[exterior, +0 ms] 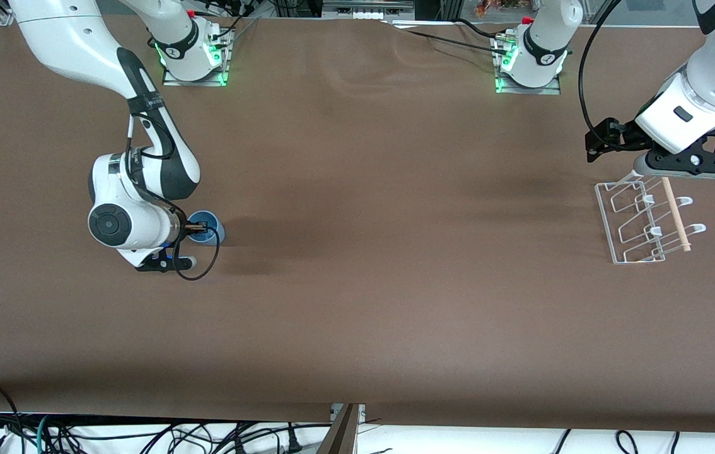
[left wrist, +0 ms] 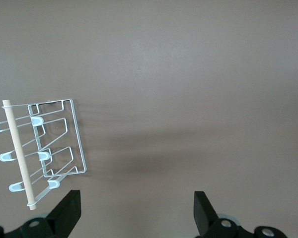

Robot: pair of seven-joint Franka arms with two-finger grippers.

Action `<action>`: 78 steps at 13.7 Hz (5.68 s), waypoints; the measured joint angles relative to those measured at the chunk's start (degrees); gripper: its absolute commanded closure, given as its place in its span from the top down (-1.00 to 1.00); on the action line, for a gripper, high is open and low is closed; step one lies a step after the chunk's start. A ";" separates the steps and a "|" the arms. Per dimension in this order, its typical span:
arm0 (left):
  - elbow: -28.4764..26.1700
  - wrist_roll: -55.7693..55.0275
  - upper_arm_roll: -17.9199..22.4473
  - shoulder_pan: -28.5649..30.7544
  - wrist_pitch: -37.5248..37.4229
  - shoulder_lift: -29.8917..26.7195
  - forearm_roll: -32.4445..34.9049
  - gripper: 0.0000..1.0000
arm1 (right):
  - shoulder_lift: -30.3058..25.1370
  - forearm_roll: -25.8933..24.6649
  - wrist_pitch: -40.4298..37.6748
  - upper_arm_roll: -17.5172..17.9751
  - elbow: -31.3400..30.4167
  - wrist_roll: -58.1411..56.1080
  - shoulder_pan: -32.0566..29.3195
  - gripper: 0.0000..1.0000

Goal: Transfer cup to left arm and place on rack
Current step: 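Close the right gripper on the blue cup's side, then lift the cup with the right gripper while the left gripper approaches, then carry the cup toward the left gripper and grasp its base, then open the right gripper and withdraw while the left gripper holds cup, then move the cup with the left gripper over the wire rack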

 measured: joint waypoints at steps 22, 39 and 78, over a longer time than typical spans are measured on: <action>3.46 30.09 -1.79 -3.63 5.91 10.99 -13.49 1.00 | -0.12 53.32 -15.06 10.19 21.13 29.08 5.64 -1.00; 1.65 79.00 -2.27 -9.54 20.75 16.14 -34.99 1.00 | 4.50 61.75 7.20 10.41 26.50 39.23 17.36 -1.00; -3.36 66.54 -2.83 0.27 -8.12 15.82 24.34 -0.94 | -8.20 15.16 -22.95 9.64 28.00 29.94 -16.64 0.98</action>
